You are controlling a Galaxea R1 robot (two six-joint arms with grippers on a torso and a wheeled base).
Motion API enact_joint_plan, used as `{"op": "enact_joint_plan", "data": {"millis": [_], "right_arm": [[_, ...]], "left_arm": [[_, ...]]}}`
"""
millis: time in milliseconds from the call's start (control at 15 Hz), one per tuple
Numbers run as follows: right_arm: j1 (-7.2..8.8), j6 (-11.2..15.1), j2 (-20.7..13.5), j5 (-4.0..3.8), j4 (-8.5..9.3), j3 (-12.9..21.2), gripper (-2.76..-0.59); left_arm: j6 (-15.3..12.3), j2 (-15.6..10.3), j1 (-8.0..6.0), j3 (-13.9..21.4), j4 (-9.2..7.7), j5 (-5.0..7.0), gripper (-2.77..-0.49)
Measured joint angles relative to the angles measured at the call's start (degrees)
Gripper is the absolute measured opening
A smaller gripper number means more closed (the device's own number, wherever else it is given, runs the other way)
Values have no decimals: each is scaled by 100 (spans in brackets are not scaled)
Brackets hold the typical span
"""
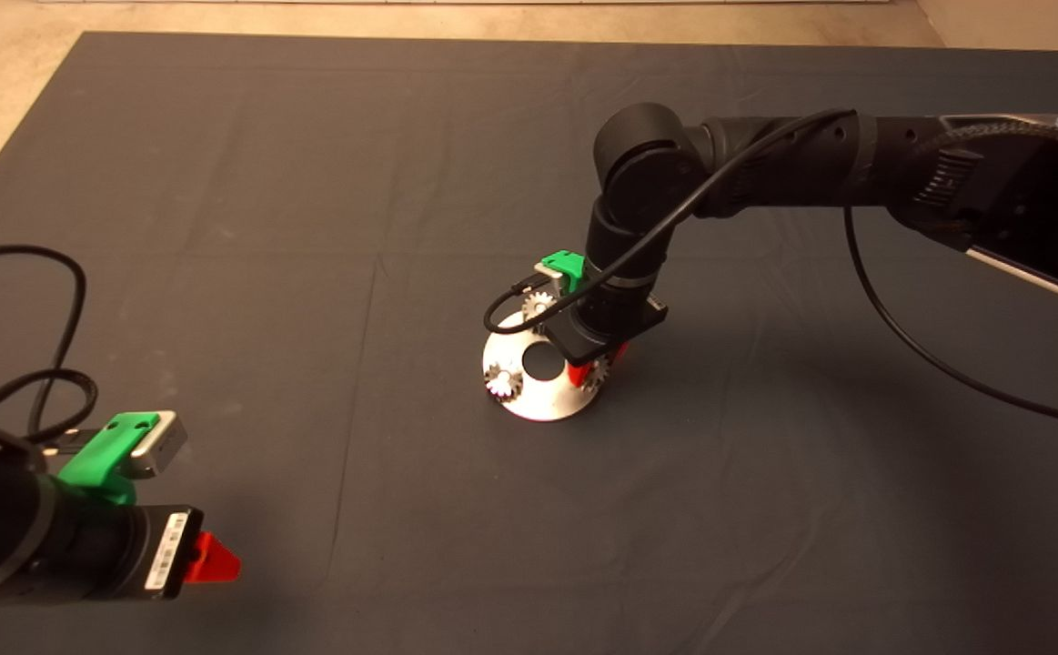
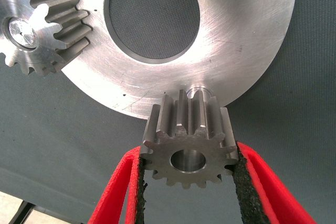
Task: Install three planetary gears onto the carrier pins
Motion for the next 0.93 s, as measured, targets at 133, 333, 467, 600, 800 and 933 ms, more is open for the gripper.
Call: {"op": "enact_joint_plan", "data": {"millis": [133, 333, 467, 600, 800, 933], "right_arm": [[-2, 0, 0, 4, 0, 0, -241], [0, 2, 0, 1, -1, 0, -241], [0, 0, 0, 4, -15, 0, -241], [1, 0, 2, 9, -44, 0, -241], [15, 0, 2, 6, -133, 0, -241], [15, 1, 0, 7, -141, 0, -241]], "left_arm": [[0, 0, 0, 0, 0, 0, -106], [0, 0, 0, 0, 0, 0, -106], [0, 0, 0, 0, 0, 0, -106], [0, 0, 0, 1, 0, 0, -106], [0, 0, 0, 37, 0, 0, -106], [0, 0, 0, 41, 0, 0, -106]]}}
